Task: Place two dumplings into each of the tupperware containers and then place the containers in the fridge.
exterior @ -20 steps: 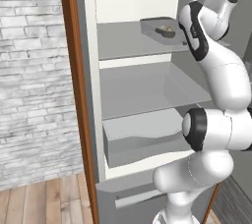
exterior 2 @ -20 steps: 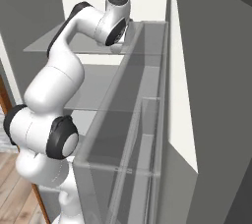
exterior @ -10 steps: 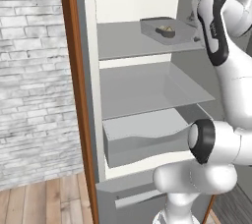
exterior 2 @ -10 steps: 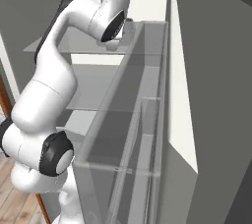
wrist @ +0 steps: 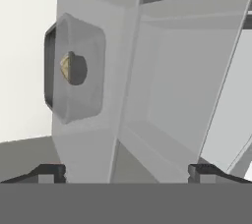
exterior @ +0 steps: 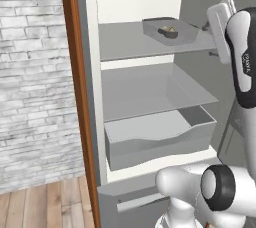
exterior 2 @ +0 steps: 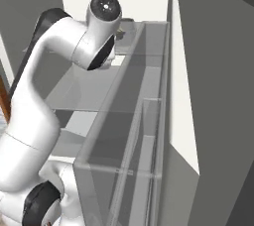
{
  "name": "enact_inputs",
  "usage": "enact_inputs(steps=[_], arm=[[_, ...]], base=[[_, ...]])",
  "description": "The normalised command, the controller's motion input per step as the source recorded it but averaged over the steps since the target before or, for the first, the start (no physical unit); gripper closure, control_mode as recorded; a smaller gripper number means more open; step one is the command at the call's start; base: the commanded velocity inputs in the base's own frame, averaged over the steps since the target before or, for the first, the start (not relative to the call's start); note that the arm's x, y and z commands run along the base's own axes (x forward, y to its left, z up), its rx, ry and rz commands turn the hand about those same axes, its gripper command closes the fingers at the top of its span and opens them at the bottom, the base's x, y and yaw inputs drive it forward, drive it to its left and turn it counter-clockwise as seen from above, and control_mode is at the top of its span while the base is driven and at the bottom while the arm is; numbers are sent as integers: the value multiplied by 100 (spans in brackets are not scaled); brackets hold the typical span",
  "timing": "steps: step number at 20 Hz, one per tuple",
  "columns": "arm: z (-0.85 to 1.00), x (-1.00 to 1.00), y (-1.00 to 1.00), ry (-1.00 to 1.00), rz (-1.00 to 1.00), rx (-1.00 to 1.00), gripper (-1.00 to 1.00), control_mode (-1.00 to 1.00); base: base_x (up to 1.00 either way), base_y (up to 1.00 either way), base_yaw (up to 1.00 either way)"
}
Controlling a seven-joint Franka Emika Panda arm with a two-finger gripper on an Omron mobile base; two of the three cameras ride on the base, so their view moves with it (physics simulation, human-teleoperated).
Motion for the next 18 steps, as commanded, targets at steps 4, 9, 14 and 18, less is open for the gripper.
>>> enact_inputs(steps=[4, 9, 14, 18], arm=[[-37, -100, 51, 0, 16, -35, -100, -100], [-71, -58, 41, 2, 7, -52, -100, -100], [-47, -68, 2, 11, 40, -28, -100, -100], [-34, -96, 5, 7, 50, -19, -100, -100]], base=[[0, 0, 0], [0, 0, 0], [0, 0, 0], [0, 0, 0]])
